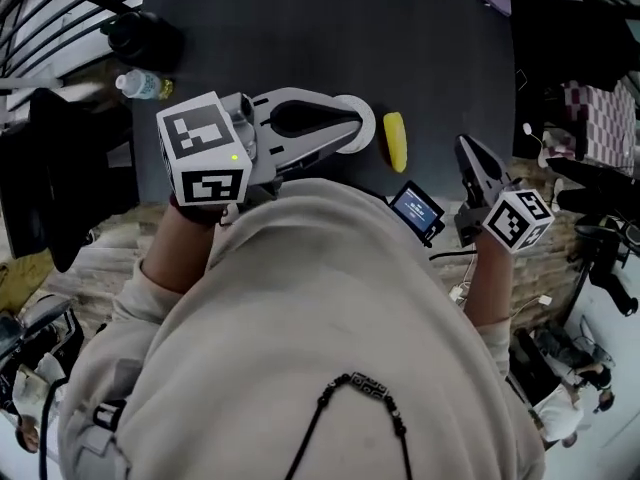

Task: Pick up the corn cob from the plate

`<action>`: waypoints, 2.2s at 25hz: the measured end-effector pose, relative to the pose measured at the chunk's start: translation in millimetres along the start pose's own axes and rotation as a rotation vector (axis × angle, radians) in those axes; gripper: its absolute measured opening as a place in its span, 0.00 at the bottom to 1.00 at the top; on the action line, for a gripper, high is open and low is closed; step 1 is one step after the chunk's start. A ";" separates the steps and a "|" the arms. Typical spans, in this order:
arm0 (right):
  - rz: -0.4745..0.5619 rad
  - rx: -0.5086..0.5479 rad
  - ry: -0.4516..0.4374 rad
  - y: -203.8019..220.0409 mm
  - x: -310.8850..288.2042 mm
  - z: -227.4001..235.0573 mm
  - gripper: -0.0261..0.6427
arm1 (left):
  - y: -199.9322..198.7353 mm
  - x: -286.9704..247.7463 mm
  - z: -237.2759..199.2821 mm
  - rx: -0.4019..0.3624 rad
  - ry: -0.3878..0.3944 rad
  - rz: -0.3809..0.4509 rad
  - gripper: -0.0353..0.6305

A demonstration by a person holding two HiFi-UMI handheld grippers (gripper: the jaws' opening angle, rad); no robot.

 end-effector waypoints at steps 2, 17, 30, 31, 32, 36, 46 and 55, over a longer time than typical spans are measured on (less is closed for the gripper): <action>0.003 -0.015 -0.019 -1.6 -14.4 -1.2 0.06 | 8.3 7.5 -3.9 -0.002 -0.004 -0.006 0.06; -0.193 0.068 -0.027 33.6 -82.7 33.6 0.15 | 17.6 5.0 -6.2 0.032 -0.018 0.071 0.06; -0.399 0.022 -0.032 117.5 -123.8 68.6 0.30 | 20.5 10.6 -3.8 -0.009 -0.084 0.074 0.06; -0.418 0.027 -0.029 122.6 -126.3 69.9 0.32 | 18.4 13.7 -4.3 -0.007 -0.093 0.089 0.06; -0.433 0.031 -0.026 126.7 -129.0 70.5 0.33 | 16.8 16.9 -5.2 0.002 -0.096 0.105 0.06; -0.485 0.021 -0.014 142.8 -138.8 77.9 0.38 | 16.0 21.0 -7.9 0.026 -0.110 0.145 0.06; -0.672 0.029 0.045 183.9 -153.9 102.1 0.42 | 28.6 2.7 0.9 0.001 -0.142 0.107 0.06; -0.733 0.057 -0.015 207.2 -169.0 86.7 0.42 | 36.2 16.1 8.0 0.004 -0.149 0.128 0.06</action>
Point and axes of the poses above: the fingertips, and each gripper's own axes: x backward along the fingers, z to its right, y out of its underside, the point moved 3 cm from there along x, backward along the fingers, and after that the axes turned 10 degrees about x, right-handed, at the moved point
